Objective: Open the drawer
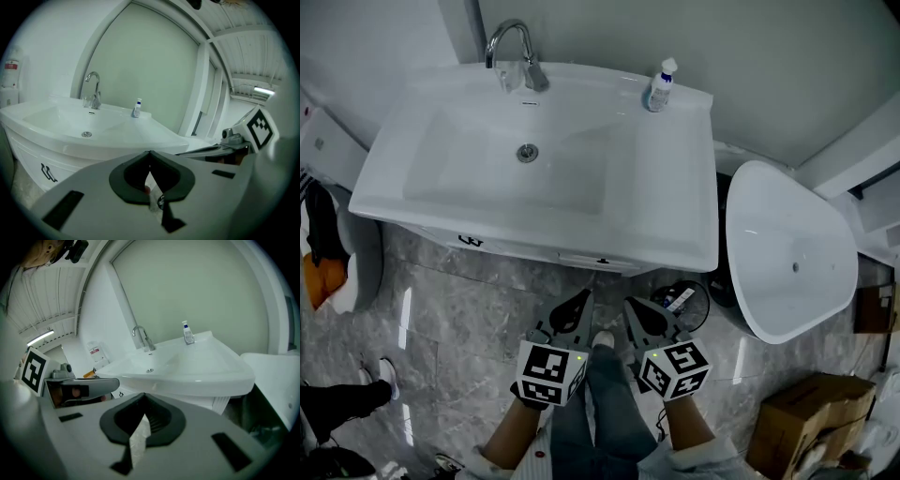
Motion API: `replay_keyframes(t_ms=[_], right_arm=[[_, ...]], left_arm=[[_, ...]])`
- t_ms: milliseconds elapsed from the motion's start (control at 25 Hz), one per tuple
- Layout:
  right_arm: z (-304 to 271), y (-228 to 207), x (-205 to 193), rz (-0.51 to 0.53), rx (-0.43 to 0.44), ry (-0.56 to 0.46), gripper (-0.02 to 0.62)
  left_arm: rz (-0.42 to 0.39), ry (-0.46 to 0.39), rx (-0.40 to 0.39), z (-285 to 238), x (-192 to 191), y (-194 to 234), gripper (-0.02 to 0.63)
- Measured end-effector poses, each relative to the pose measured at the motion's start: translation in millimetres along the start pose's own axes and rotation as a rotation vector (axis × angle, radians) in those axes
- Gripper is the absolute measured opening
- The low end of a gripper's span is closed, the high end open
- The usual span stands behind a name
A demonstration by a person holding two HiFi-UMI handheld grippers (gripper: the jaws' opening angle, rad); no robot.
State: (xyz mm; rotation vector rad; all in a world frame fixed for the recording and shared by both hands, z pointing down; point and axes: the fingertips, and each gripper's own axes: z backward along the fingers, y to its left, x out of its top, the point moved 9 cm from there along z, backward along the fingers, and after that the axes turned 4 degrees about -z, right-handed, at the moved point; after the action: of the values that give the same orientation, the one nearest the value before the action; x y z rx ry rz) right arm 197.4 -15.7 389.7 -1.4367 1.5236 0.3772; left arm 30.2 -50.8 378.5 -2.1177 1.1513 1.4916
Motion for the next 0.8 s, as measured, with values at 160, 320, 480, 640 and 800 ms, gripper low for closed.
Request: replay_keyframes(t_ms=[160,320,480,640,800], right_arm=[[-15.6,-8.7,-14.3,-0.004,-0.023,0.002,0.008],[-32.0,-18.8,-28.7,-0.004,-0.042,-0.002,0.008],[-50.0,-27.8,-41.2,0.025,-0.054,0.003,0.008],[-66.4,-35.4,-53.8,0.045,-0.053,0.006,0.008],[-81.1,-48.2,-66.4,0.050,-0.051,0.014,0.008]], left_arm=[[0.023,0.004,-0.018,-8.4,-19.6,8.2,0.016],[0.018,0.019,-0.035,-19.4,-41.2,13.7,0.016],[0.017,0.032,-0.052,-33.8,-61.0,17.5,0.016],[0.029,0.027,-0.066,-47.4,-77.9,23.7,0.016],[0.028,0.029,-0.061,-63.6,-92.8,31.3,0.017]])
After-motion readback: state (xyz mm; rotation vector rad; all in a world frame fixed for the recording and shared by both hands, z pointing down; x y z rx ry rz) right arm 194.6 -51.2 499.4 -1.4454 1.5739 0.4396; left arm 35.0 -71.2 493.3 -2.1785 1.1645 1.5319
